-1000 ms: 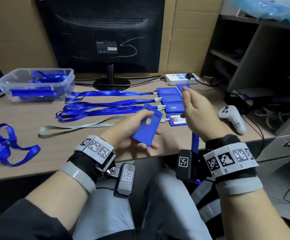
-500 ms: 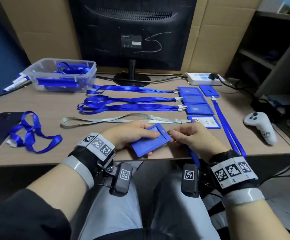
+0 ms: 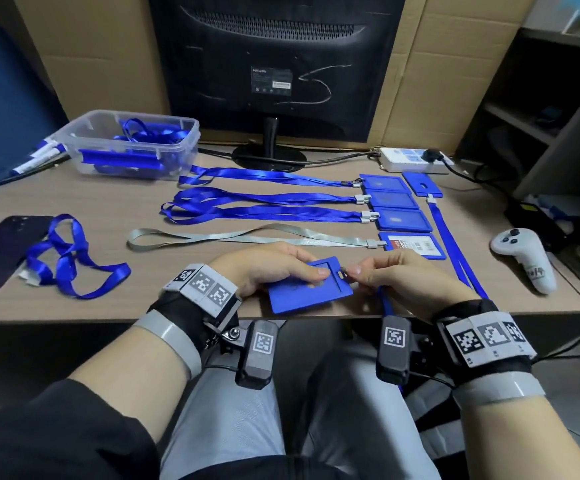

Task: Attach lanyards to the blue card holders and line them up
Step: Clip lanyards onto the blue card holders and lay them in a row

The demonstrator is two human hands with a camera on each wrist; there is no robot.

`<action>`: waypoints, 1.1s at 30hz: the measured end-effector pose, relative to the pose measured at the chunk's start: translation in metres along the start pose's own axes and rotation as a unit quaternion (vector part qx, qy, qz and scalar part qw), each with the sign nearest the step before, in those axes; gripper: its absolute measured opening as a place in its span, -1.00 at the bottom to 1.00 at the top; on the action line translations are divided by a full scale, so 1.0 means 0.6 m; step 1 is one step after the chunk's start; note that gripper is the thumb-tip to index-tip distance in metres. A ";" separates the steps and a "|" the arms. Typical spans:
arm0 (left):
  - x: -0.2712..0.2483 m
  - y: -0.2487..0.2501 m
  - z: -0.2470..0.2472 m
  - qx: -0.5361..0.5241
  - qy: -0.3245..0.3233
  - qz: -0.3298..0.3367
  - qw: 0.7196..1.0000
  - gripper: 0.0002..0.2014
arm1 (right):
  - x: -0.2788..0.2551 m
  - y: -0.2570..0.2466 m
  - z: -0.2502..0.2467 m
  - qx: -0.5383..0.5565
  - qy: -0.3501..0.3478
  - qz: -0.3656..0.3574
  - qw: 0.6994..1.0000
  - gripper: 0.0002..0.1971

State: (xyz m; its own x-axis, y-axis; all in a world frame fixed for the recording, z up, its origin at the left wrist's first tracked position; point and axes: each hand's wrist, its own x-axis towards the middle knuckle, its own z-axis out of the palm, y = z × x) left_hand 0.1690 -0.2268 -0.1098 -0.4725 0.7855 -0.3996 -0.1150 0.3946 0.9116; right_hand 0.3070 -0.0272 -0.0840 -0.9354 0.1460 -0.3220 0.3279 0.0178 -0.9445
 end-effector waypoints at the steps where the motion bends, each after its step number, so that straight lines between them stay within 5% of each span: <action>1: 0.000 0.001 0.001 0.000 0.000 0.000 1.000 -0.71 | 0.000 0.001 -0.001 0.006 -0.009 0.006 1.000 -0.74; 11: -0.014 0.005 -0.006 -0.005 -0.029 -0.002 1.000 -0.73 | -0.001 -0.002 0.000 -0.060 -0.058 0.007 0.997 -0.78; 18: -0.020 0.012 -0.003 -0.006 0.010 0.003 1.000 -0.68 | 0.003 -0.003 0.001 -0.199 0.011 -0.052 0.979 -0.78; 20: -0.027 0.019 -0.004 -0.019 0.014 0.012 1.000 -0.54 | -0.002 -0.014 0.006 -0.174 0.003 -0.058 0.983 -0.75; 23: -0.042 0.045 -0.011 0.024 0.003 0.039 0.999 -0.63 | -0.012 -0.044 0.009 -0.132 0.005 -0.075 0.988 -0.75; 27: -0.057 0.095 -0.019 0.089 0.113 0.102 0.984 -0.58 | -0.015 -0.078 0.010 -0.183 0.026 -0.114 0.976 -0.77; 33: -0.066 0.130 -0.012 -0.010 0.187 0.165 0.968 -0.56 | -0.009 -0.099 0.012 -0.144 0.027 -0.148 0.978 -0.84</action>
State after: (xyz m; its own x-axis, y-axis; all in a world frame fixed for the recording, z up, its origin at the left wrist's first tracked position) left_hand 0.1723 -0.2308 -0.0223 -0.7689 0.6389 -0.0259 0.0823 0.1391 0.9869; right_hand 0.2917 -0.0361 -0.0264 -0.9893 0.1437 -0.0253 0.0740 0.3447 -0.9358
